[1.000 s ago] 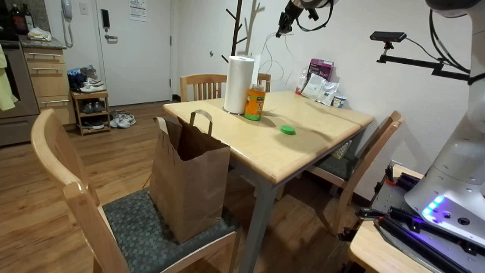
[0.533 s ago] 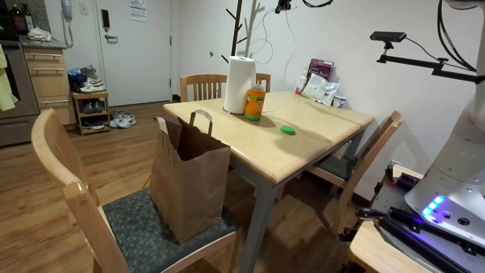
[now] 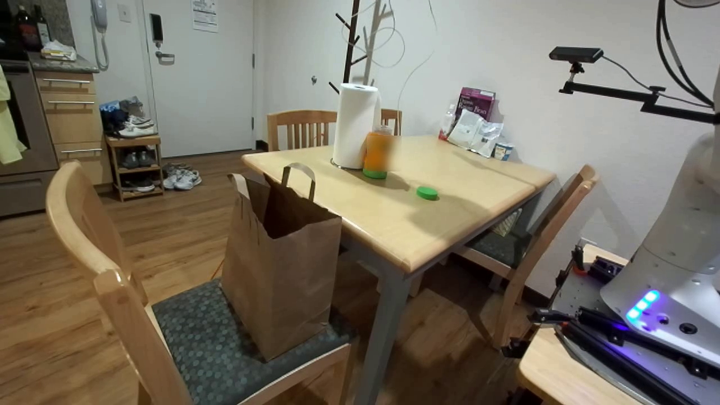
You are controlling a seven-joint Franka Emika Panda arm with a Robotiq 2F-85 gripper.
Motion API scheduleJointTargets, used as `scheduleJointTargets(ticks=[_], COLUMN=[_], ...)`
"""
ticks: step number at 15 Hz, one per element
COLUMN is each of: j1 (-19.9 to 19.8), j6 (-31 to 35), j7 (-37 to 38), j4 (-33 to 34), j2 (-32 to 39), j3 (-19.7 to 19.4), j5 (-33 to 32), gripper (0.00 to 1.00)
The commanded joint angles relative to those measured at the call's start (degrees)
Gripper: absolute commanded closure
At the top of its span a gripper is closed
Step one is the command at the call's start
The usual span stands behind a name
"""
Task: Put the cable inside the brown bag
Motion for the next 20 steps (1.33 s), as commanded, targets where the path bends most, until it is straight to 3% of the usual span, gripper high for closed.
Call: scheduleJointTargets(ticks=[1,4,8,9,13,20], j1=[3.5,7.1,11.9,9.2,9.5,10.6], j6=[-4.7,-9.2,-12.7,-14.0,-14.9,-15.6], j7=[3.6,3.7,1.1,0.8,-2.5,-8.9], j4=[1.7,4.3,6.6,7.5,9.0,12.8], j2=[-1.8,-1.3,0.3,1.0,3.4,8.3], j3=[-0.3,0.7,3.1,8.7,15.5,20.3], j5=[-5.7,-8.8,-7.7,-8.3,-3.8,1.1], gripper=[0.99,0.99,0.99,0.99,0.99,0.99])
